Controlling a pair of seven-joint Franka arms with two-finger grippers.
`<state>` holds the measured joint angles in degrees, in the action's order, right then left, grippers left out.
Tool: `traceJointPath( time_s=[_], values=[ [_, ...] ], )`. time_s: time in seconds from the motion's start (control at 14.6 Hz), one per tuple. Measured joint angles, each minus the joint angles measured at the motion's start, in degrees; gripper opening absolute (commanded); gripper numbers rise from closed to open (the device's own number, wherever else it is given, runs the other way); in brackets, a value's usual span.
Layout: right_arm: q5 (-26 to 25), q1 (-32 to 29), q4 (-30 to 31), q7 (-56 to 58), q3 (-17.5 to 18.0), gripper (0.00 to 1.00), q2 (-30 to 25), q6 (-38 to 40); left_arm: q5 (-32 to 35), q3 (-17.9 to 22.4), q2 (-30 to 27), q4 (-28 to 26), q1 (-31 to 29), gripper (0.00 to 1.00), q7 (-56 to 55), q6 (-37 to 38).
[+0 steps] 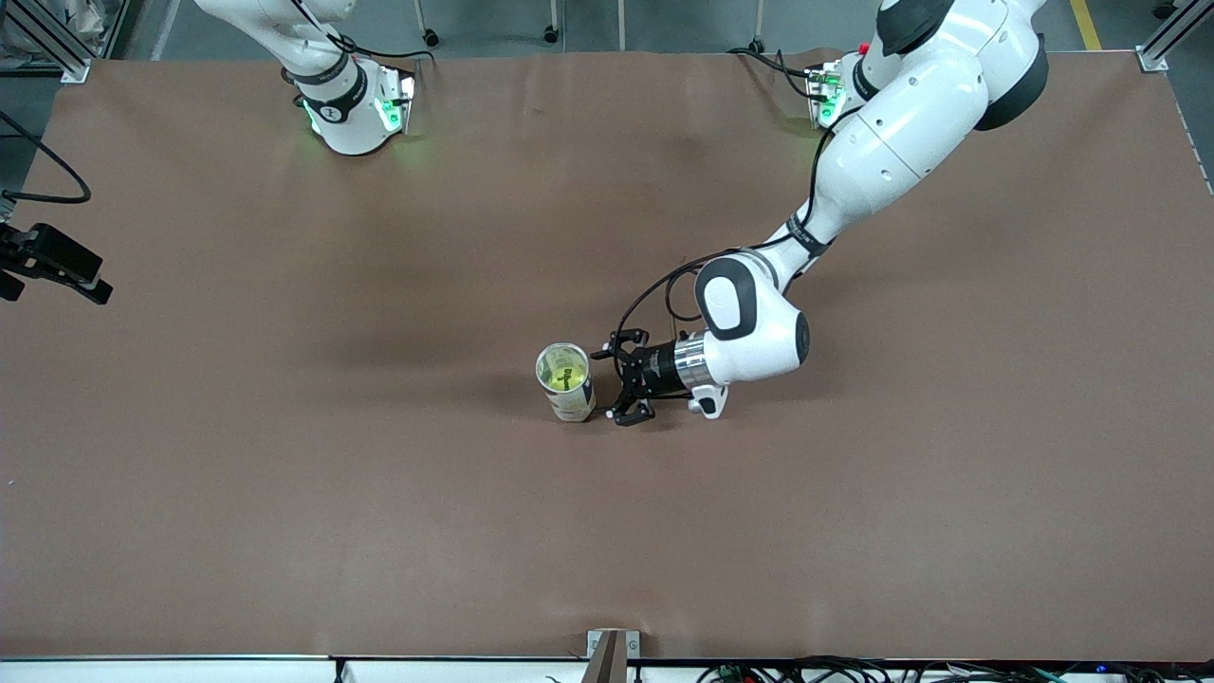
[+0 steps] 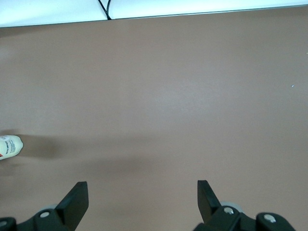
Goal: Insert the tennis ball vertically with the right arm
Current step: 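Lower the can upright onto the table with the left gripper, then open the left gripper and pull it away from the can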
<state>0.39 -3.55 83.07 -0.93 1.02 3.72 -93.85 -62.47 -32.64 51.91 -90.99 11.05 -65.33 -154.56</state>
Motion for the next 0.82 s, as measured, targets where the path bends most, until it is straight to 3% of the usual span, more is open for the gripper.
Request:
traceJointPath(
  time_s=[0.21, 0.41, 0.62, 0.82],
  values=[
    [0.0, 0.0, 0.0, 0.0, 0.0, 1.00, 0.0, 0.0, 2.1, 0.0, -2.8, -3.9, -1.6, 1.00, 2.1, 0.0],
    [0.0, 0.0, 0.0, 0.0, 0.0, 1.00, 0.0, 0.0, 10.8, 0.0, -4.9, -5.9, -4.4, 1.00, 2.3, 2.5],
    [0.0, 0.0, 0.0, 0.0, 0.0, 1.00, 0.0, 0.0, 16.9, 0.9, -8.5, -5.9, -7.3, 1.00, 2.2, 11.3],
    [0.0, 0.0, 0.0, 0.0, 0.0, 1.00, 0.0, 0.0, 26.6, 5.6, -13.7, -5.8, -7.6, 1.00, 1.8, 21.2]
  ],
)
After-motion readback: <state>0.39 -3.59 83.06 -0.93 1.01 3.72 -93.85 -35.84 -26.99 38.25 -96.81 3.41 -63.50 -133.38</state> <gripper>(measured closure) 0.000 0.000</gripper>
